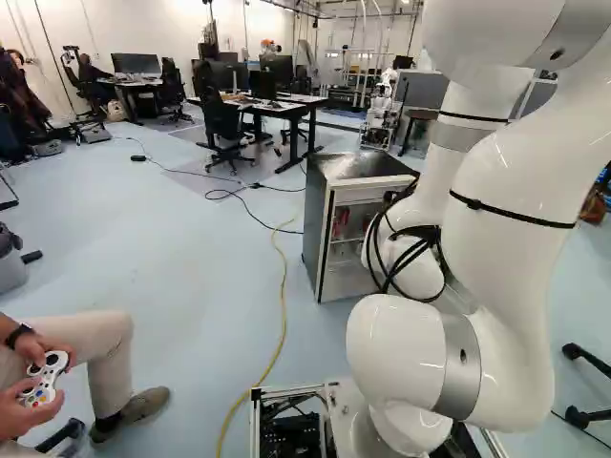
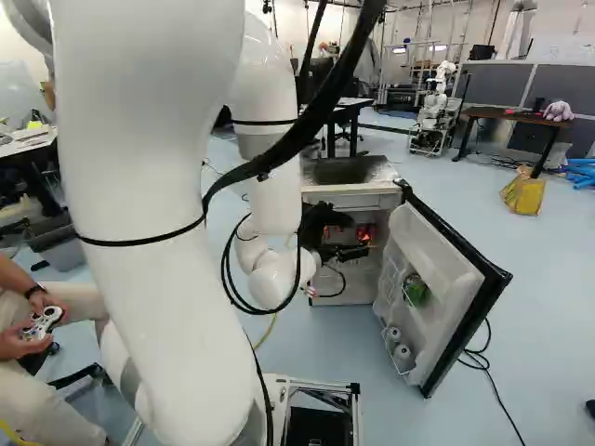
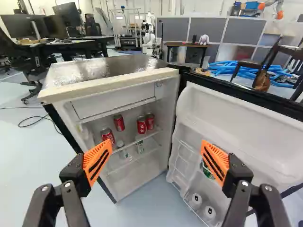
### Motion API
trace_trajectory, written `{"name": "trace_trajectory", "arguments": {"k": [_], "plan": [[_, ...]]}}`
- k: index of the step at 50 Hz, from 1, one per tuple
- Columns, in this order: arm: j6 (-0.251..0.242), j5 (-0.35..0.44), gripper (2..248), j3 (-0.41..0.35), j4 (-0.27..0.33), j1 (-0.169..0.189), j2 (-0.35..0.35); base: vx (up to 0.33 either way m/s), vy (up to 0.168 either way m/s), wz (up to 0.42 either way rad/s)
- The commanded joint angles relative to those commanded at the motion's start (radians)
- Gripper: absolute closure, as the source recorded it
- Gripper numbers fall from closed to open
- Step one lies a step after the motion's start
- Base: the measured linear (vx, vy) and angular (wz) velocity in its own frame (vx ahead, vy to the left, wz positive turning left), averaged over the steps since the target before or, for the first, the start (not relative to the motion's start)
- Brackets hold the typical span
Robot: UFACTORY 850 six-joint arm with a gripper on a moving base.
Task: Grab a drink from the fridge
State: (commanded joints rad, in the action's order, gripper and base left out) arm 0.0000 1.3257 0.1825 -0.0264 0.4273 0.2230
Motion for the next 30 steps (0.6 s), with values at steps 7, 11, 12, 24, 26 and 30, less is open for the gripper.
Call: {"name": "trace_trajectory", "arguments": {"k": [7,11,12,24,26,30], "plan": [[0.0,0.0,3,-0.012,0.0,-0.026,-0.001,0.0,0.0,0.0],[0.0,0.0,3,-0.015,0.0,-0.042,0.006,0.0,0.0,0.0],[0.0,0.0,3,-0.016,0.0,-0.046,0.009,0.0,0.0,0.0],[0.0,0.0,3,-0.015,0.0,-0.096,0.044,0.0,0.0,0.0],[0.0,0.0,3,-0.014,0.0,-0.104,0.051,0.0,0.0,0.0],[0.0,0.0,3,-0.011,0.0,-0.121,0.065,0.0,0.0,0.0]]}}
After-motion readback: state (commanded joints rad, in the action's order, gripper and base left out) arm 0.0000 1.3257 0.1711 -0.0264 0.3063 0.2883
